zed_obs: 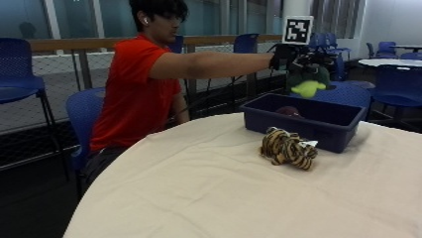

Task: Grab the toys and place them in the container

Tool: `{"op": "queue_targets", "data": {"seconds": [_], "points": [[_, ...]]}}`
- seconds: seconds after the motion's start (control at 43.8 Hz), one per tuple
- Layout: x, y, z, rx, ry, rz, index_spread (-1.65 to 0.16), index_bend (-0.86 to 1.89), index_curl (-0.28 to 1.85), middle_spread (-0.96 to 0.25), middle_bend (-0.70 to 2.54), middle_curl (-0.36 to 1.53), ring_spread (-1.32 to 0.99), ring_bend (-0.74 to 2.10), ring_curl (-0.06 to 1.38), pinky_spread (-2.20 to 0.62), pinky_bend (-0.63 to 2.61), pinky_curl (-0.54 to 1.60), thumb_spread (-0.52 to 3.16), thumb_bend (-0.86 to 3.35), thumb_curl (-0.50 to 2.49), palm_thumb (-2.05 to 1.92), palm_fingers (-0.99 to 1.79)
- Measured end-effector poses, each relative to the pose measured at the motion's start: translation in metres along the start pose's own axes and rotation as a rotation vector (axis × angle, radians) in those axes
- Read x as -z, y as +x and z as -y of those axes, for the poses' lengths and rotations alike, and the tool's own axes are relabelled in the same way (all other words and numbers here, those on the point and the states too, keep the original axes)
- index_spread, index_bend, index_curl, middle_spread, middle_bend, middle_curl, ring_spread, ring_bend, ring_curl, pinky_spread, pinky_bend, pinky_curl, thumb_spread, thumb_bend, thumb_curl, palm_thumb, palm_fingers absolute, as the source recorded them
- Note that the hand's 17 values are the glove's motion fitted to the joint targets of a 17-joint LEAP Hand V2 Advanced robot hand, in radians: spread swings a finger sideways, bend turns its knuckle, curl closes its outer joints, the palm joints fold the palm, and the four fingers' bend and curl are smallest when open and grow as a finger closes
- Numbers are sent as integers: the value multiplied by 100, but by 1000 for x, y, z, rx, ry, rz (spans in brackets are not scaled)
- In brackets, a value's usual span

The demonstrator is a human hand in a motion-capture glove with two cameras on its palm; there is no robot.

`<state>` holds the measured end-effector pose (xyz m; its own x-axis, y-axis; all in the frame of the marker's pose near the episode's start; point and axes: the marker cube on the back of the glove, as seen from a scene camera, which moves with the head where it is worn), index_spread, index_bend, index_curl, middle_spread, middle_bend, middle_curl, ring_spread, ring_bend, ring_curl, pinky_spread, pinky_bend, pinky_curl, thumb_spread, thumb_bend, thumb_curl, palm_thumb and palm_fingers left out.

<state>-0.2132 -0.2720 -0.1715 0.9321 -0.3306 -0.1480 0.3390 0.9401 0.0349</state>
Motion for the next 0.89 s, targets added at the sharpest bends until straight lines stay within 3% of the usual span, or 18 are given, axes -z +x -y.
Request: {"op": "queue_targets", "data": {"seconds": [0.023, 0.046, 0.069, 0.137, 0.251, 0.366, 0.526, 0.891], "points": [[0, -2, 0, -8, -9, 16, -47, 9, 46, -42, 37, 59, -49, 100, 53, -40, 107, 44, 84, 8, 88, 52, 48], [0, -4, 0, -11, -16, 42, -45, 9, 45, -32, 12, 51, -41, 81, 48, -29, 113, 46, 91, -2, 81, 38, -10], [0, -6, 0, -15, -20, 67, -42, 16, 49, -27, 14, 53, -33, 68, 49, -25, 119, 51, 94, -6, 77, 31, -31], [-1, -6, -1, -28, -27, 82, -38, 11, 44, -17, 9, 47, -21, 37, 39, -15, 122, 48, 98, -12, 69, 14, -48], [-6, 2, -4, -49, -23, 63, -34, 8, 37, -8, 6, 39, -10, 15, 28, -3, 121, 44, 101, -10, 59, -2, -45], [-13, 19, -9, -59, -7, 40, -32, 10, 34, -4, 5, 34, -3, 12, 23, 4, 119, 42, 102, -8, 52, -6, -41], [-35, 56, -18, -94, -6, 46, -33, 13, 31, -3, 8, 29, 2, 12, 20, 9, 114, 40, 101, -8, 44, -9, -36], [-111, 167, -38, -356, -31, 127, -33, 13, 28, -3, 9, 22, 4, 13, 16, 13, 111, 37, 98, -9, 32, -11, -31]]}}
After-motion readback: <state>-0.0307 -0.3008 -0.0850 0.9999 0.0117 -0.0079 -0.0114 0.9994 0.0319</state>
